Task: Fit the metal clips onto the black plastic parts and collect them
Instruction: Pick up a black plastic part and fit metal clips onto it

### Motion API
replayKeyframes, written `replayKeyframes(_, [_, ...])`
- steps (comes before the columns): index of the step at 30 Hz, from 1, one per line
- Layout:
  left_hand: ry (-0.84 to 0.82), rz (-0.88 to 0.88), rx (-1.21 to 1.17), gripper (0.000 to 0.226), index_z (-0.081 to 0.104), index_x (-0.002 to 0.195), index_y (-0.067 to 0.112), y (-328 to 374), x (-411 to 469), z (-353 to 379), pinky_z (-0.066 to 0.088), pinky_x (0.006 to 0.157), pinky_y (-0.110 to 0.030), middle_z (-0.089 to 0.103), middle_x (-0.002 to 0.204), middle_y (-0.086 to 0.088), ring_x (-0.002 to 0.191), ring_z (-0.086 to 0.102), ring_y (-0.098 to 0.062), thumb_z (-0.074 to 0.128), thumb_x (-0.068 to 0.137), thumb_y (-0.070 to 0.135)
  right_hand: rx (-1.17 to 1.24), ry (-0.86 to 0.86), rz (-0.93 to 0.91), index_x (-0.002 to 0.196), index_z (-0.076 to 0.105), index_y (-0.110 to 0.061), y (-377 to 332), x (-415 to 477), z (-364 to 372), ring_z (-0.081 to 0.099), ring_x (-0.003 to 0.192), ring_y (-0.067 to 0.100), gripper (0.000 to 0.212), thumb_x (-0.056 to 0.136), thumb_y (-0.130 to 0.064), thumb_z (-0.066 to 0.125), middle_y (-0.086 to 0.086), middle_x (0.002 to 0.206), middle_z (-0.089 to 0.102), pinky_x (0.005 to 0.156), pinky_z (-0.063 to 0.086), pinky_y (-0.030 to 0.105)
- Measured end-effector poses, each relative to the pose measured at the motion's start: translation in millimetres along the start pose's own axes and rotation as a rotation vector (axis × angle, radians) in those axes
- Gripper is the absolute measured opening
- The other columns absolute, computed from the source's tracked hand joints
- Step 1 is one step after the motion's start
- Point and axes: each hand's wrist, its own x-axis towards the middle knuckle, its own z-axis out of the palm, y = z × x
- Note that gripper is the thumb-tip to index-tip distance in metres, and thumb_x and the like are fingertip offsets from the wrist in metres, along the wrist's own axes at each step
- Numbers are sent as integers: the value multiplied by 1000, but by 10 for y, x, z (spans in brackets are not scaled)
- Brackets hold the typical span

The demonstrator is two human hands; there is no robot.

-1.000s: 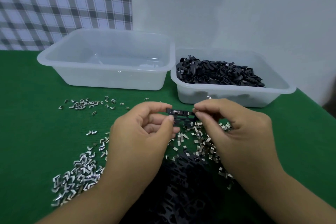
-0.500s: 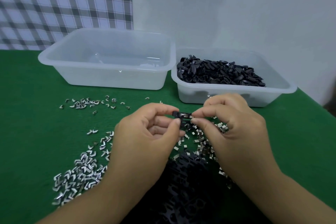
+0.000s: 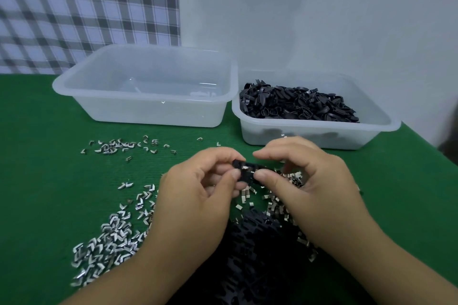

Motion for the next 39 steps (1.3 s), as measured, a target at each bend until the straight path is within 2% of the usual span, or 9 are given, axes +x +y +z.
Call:
replayKeyframes(4, [-8, 15, 14, 28, 71, 80, 23, 13, -3, -10, 53, 59, -14, 72, 74, 2, 65, 70, -8, 66, 82, -4, 163, -105, 147, 81, 72, -30, -28, 8, -1, 63, 74, 12, 18, 77, -12, 72, -7, 79, 70, 71, 52, 32])
replayKeyframes(7, [-7, -18, -19, 16, 71, 87, 31, 27, -14, -16, 53, 61, -15, 72, 77, 5, 70, 69, -8, 79, 74, 27, 153, -109, 167, 80, 71, -28, -24, 9, -4, 62, 71, 15, 14, 77, -14, 72, -3, 74, 69, 71, 50, 36])
replayKeyframes(13, [35, 15, 77, 25, 73, 76, 32, 7, 9, -20, 52, 58, -14, 72, 66, 6, 59, 67, -7, 77, 70, 8, 26, -135, 72, 82, 71, -28, -65, -3, -16, 61, 81, 7, 14, 78, -15, 71, -13, 79, 67, 75, 47, 28])
replayKeyframes(16, [33, -2, 22, 11, 73, 76, 32, 6, 7, -22, 53, 56, -15, 73, 65, 4, 58, 69, -9, 74, 67, 24, -34, -201, 50, 85, 72, -30, -145, 53, -90, 60, 82, 3, 8, 79, -26, 69, -16, 81, 66, 75, 50, 28])
replayKeyframes(19, [53, -36, -24, 15, 73, 75, 32, 16, 21, -25, 53, 53, -15, 73, 65, 2, 56, 70, -10, 69, 60, 35, -43, -116, 54, 89, 70, -36, -196, 291, -258, 59, 83, -7, 16, 78, -39, 59, -23, 82, 66, 76, 48, 12])
replayKeyframes(22, [60, -49, -35, 17, 73, 75, 33, -6, 38, -30, 52, 52, -14, 73, 66, 2, 55, 70, -10, 68, 59, 36, -252, -28, 63, 90, 72, -32, -90, 746, -383, 53, 69, -17, 18, 86, -19, 62, -25, 72, 58, 63, 37, -2])
replayKeyframes(28, [61, -71, -37, 20, 73, 76, 34, -50, 36, -44, 57, 56, -22, 73, 67, 1, 56, 71, -14, 68, 58, 41, -618, -373, 149, 103, 70, -24, 218, 1310, -256, 60, 96, 13, 45, 84, 11, 49, -2, 112, 66, 77, 39, 16])
replayKeyframes(34, [58, -56, -27, 18, 73, 76, 35, -64, 41, -44, 57, 55, -21, 73, 66, 1, 56, 71, -13, 68, 60, 42, -626, -473, 158, 91, 71, -21, 286, 1482, -154, 59, 77, 13, 33, 78, 8, 61, -1, 88, 65, 71, 45, 22])
replayKeyframes(39, [66, -58, -13, 19, 73, 76, 35, -70, 38, -50, 58, 57, -25, 72, 65, 3, 57, 71, -13, 68, 60, 43, -616, -468, 144, 91, 71, -16, 346, 1516, -136, 63, 83, 17, 21, 80, 0, 66, 1, 86, 69, 79, 51, 30])
